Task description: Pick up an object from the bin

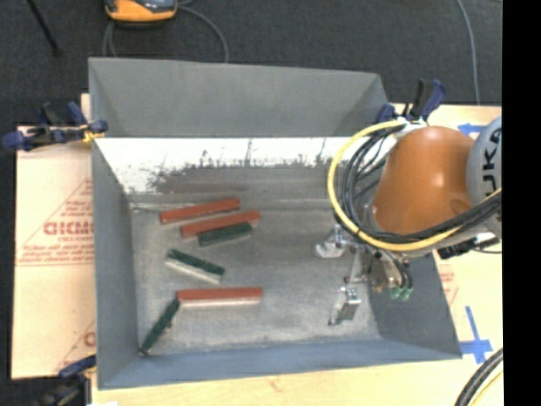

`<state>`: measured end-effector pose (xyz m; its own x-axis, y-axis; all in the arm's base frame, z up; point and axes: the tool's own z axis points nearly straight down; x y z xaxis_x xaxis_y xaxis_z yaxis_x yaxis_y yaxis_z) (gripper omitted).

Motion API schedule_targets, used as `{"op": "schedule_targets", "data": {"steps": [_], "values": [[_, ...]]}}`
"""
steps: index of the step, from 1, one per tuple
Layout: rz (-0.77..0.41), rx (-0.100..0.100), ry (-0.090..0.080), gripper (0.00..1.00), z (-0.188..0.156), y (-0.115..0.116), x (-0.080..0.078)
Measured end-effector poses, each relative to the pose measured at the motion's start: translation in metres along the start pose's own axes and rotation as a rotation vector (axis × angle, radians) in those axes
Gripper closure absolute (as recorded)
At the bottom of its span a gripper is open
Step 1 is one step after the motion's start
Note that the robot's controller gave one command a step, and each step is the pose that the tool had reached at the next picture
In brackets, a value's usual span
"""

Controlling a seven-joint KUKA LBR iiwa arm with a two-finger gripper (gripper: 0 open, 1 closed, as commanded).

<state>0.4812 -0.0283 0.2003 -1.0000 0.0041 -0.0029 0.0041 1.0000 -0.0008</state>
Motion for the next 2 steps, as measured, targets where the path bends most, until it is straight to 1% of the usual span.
{"op": "schedule_targets", "data": {"steps": [1, 2], "values": [[-0.099, 0.000, -0.005, 0.00, 0.062, 0.060, -0.012], [-0.001, -0.001, 0.002, 0.00, 0.059, 0.147, -0.008]]}}
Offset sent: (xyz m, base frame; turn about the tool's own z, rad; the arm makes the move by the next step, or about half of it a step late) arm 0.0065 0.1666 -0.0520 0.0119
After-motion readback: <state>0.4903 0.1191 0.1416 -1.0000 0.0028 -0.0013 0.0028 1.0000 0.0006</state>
